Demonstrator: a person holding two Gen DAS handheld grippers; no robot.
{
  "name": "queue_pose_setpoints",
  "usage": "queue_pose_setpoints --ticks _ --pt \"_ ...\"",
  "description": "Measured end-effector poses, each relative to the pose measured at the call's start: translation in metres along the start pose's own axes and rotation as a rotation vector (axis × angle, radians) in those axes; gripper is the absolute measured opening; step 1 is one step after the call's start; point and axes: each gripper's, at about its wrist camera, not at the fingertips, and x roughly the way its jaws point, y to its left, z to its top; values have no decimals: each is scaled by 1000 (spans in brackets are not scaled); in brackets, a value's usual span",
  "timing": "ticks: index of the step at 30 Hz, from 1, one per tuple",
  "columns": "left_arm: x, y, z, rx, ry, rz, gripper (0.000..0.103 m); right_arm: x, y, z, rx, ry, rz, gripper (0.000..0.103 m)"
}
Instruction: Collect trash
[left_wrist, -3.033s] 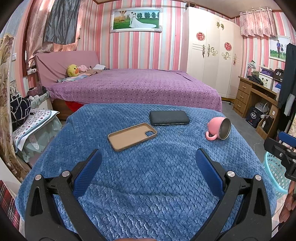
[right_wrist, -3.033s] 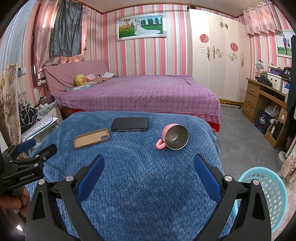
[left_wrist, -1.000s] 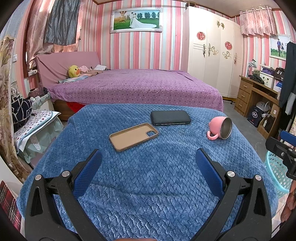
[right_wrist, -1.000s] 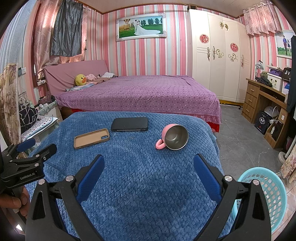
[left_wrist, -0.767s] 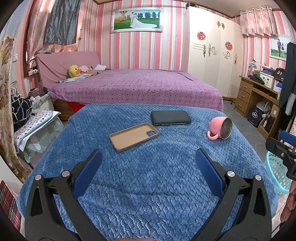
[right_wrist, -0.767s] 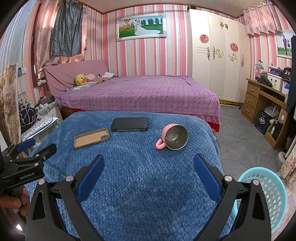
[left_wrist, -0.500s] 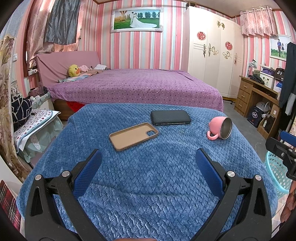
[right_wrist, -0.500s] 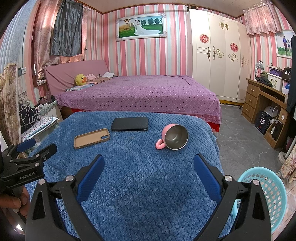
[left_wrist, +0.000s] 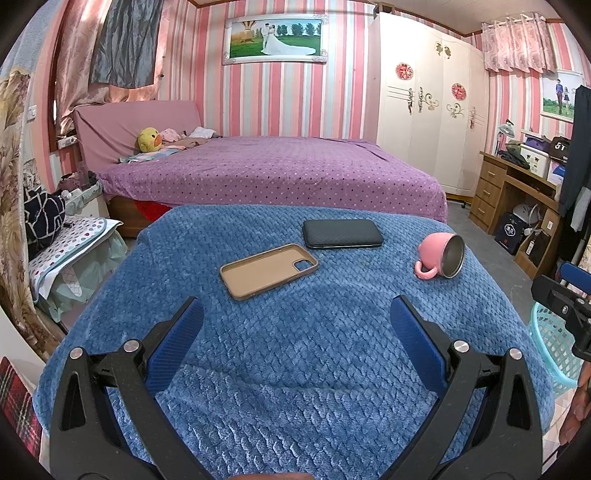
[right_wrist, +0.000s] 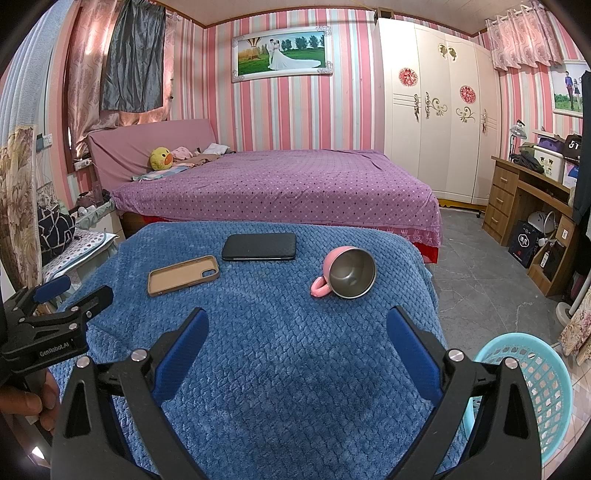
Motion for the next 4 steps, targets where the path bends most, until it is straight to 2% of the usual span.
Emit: queue_pose_setpoints --ticks 4 --pt "1 1 0 -10 6 -8 98 0 0 0 1 1 -2 95"
